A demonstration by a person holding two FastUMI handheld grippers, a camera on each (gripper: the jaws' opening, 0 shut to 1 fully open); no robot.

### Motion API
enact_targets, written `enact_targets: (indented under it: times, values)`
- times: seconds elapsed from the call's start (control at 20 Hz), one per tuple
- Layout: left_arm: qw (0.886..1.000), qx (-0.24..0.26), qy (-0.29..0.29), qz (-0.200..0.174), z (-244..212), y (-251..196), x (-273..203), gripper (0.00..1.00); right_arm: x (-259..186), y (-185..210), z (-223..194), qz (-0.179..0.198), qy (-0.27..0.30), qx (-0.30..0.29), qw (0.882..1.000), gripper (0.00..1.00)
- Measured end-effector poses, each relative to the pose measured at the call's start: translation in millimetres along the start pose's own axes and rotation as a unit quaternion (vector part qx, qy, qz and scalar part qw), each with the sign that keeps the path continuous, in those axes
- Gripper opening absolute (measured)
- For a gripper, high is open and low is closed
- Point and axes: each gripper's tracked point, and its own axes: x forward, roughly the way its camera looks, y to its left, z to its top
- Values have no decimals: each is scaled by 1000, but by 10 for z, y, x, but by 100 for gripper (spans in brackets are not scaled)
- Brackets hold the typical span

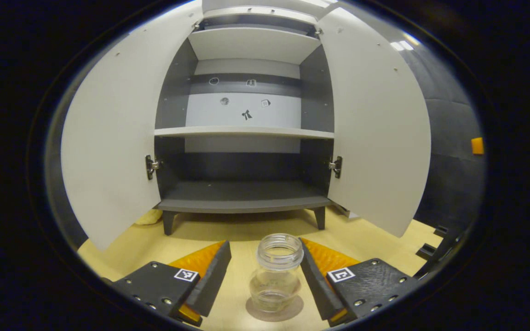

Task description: Grasp the bottle in the cabinet with the left hand and place it on the coaster, then close the right door with the right hand and the left door with the left hand.

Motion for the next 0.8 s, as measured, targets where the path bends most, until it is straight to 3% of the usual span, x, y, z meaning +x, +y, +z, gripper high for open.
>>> enact_targets:
  times: [0.6,0.8]
  values:
    - [998,-34,-52,26,1001,-21,-795,84,499,-176,1117,36,-64,31,997,98]
    - [996,-33,-64,46,1252,212,-1072,86,713,-138,1533,39,-88,37,995,95]
